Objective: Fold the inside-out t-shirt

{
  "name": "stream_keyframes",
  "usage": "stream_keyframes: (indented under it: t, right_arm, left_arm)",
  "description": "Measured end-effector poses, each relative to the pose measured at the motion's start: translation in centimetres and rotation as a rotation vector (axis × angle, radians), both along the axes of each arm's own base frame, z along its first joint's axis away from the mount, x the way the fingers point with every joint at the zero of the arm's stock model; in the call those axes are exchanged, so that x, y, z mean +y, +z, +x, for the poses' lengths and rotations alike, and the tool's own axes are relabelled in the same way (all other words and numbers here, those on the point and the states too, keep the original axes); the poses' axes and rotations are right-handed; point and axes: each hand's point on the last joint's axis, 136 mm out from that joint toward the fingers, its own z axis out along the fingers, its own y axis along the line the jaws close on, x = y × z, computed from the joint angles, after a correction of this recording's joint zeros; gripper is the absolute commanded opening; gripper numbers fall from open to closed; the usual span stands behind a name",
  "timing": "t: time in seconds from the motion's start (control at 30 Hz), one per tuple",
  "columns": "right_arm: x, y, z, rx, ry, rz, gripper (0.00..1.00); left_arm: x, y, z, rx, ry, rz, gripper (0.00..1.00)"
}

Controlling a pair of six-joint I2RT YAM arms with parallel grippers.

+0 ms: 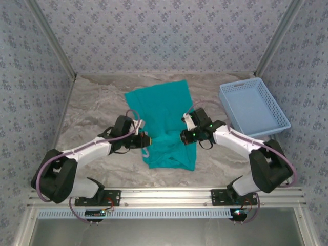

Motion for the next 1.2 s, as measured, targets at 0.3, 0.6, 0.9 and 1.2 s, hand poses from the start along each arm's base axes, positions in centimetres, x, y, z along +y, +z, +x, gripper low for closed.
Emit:
stream_keyframes:
  t: [0.3,0.6,0.9,1.2]
  right_arm:
    - [-0.2,3.2,-0.9,-0.081,0.057,-0.029,0.37]
    - [4.4,4.7,-1.6,-0.185,0.210,0.004,0.39]
    - [4.3,-2.3,-2.3,-0.071,0.253,-0.077,0.05]
    - [5.1,4.7,-2.6,-0.088,0.333,0.252,0.02]
  left_arm:
    - [1.4,0.0,-2.0,0.022,-0.013,0.042,0.48]
    - [-5.3,4.8,-2.5,-0.213,-0.286,0.002,0.50]
    - [-6.1,-2.2,-1.1,-0.180,-0.369,0.203,0.06]
    - [-6.7,6.1,-1.9,-0.336,-0.400,0.030,0.00]
